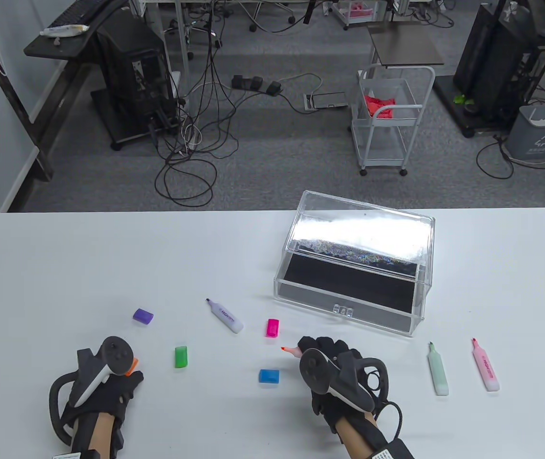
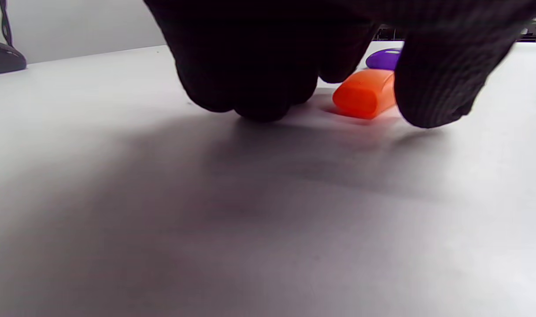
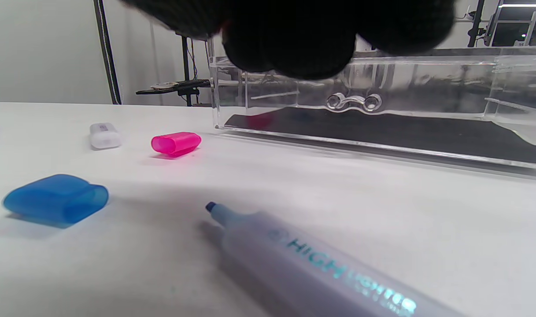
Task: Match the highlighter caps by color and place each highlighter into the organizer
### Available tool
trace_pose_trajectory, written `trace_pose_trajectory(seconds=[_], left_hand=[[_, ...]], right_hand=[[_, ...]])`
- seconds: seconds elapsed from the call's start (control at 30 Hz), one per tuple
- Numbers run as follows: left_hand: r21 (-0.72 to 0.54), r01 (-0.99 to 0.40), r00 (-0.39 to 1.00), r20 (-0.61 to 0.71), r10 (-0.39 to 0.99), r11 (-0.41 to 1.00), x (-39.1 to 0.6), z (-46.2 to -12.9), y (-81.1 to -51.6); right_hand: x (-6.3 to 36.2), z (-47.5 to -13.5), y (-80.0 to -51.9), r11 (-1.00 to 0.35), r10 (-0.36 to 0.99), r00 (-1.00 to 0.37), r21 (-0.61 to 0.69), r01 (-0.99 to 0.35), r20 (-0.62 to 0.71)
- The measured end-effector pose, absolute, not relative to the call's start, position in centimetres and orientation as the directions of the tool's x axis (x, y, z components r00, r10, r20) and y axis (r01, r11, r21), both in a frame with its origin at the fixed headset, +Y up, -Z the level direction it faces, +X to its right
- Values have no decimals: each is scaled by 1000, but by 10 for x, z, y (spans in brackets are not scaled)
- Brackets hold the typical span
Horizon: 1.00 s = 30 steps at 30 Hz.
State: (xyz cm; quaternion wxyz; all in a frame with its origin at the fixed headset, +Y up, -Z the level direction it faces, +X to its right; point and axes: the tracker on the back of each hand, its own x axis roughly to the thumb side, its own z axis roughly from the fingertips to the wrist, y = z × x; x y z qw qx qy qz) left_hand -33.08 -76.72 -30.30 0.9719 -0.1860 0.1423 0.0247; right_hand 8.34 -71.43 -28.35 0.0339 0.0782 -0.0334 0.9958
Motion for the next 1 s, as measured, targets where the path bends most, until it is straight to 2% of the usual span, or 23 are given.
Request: trace_pose_trajectory(seconds=[0.2, 0.37, 0.47, 0.6, 0.73, 1.0], left_hand=[[-318, -52, 961, -275, -39, 947, -324, -300, -770], [-341, 47, 971, -205, -123, 939, -314, -300, -768], [-316, -32, 987, -162, -21, 948, -309, -298, -759], [-272, -29, 999, -26, 23, 962, -287, -290, -739], [-262, -106, 987, 91, 134, 959, -263, -281, -724], [-282, -215, 922, 256, 290, 935, -224, -268, -712]], right_hand=[[82, -282, -716, -996, 52, -986, -59, -63, 161], [83, -282, -716, -994, 60, -985, -86, -74, 161], [83, -282, -717, -993, 61, -985, -91, -76, 163], [84, -281, -717, -995, 53, -988, -72, -64, 142], [84, -280, -715, -990, 108, -981, -76, -121, 161], [65, -269, -714, -985, 18, -964, -161, -63, 267]])
